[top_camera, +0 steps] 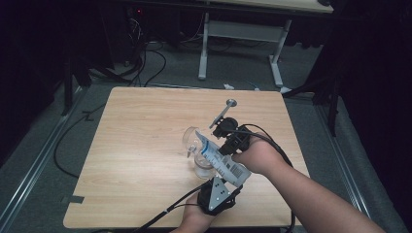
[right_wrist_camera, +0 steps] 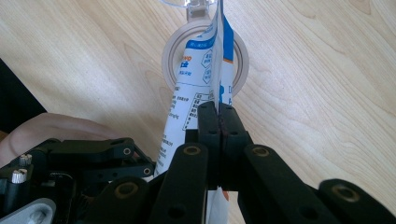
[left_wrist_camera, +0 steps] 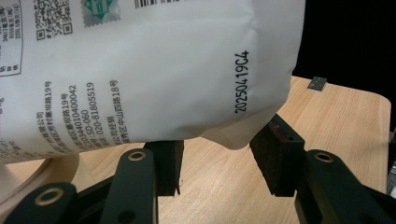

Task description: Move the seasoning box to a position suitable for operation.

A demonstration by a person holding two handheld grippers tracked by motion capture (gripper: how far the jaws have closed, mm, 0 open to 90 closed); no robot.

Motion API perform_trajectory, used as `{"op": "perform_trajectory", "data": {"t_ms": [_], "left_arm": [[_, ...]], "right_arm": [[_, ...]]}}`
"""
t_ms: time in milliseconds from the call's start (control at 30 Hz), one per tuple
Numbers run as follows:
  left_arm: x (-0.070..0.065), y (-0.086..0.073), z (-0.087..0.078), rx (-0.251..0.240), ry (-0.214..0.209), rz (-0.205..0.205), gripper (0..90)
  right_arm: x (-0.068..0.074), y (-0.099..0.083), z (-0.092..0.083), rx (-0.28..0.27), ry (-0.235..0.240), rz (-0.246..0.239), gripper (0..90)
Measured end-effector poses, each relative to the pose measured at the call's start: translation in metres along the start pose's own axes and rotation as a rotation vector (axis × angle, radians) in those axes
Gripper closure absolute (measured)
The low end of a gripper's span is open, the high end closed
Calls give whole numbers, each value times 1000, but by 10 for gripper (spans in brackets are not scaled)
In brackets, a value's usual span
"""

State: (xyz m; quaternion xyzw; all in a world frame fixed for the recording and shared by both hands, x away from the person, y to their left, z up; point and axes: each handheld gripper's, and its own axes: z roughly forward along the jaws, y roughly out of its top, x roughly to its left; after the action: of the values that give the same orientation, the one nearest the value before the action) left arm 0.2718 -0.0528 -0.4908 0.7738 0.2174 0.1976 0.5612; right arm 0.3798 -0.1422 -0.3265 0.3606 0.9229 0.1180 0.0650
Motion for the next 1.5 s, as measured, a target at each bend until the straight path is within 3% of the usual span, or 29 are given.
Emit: {"op": "perform_trajectory", "data": {"t_ms": [1500], "left_arm": [[2, 5, 2, -13, -1, -8, 560]], "right_arm": [[0, 5, -2, -2, -6, -9, 900]]}}
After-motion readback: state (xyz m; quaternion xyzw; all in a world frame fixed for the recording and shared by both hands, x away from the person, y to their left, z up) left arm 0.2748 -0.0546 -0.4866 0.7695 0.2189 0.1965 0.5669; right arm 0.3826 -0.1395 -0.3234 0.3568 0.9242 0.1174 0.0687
